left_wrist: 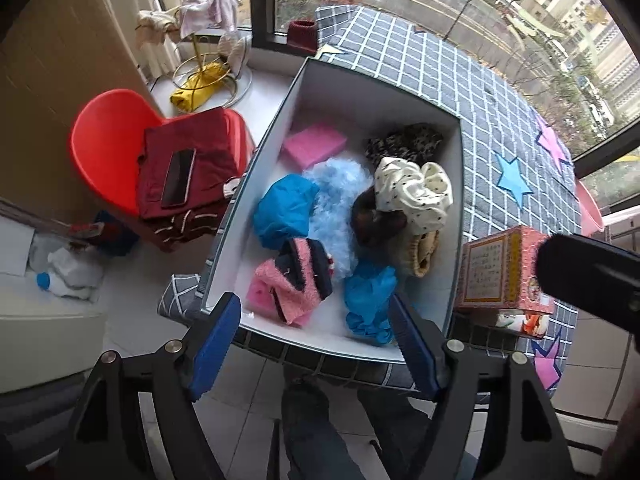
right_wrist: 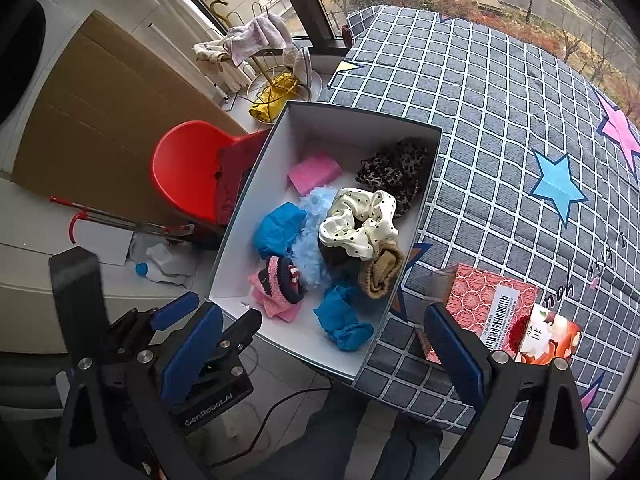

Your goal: Organize soft objects

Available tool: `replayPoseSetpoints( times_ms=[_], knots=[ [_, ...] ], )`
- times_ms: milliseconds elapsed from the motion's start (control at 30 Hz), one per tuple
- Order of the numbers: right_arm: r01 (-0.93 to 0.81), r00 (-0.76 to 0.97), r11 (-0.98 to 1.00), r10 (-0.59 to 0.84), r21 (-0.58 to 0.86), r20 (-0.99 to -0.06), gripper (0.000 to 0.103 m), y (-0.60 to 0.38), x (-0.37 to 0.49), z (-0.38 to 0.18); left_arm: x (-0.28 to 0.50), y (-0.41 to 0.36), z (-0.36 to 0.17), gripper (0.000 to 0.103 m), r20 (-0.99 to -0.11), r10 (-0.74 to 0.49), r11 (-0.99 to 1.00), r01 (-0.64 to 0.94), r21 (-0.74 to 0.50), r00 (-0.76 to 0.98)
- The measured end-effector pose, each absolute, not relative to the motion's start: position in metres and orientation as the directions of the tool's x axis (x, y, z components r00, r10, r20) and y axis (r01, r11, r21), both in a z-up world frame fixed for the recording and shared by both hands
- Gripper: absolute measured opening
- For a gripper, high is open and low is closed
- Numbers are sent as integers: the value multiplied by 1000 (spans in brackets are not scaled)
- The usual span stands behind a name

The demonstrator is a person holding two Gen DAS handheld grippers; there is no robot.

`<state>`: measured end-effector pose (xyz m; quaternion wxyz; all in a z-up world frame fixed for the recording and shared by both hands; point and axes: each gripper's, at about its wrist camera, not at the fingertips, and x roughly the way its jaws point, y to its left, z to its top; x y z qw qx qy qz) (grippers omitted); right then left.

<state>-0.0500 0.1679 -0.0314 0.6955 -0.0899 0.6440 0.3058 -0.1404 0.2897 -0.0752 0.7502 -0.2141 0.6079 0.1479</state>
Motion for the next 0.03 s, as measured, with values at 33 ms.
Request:
replayPoseSetpoints(
  times_ms=[33],
  knots=[
    [-541,-17,797,309,269,-951,101,168,-50,-32,-140,290,-75,80,-976,-37,863,-486,-139,213]
  ],
)
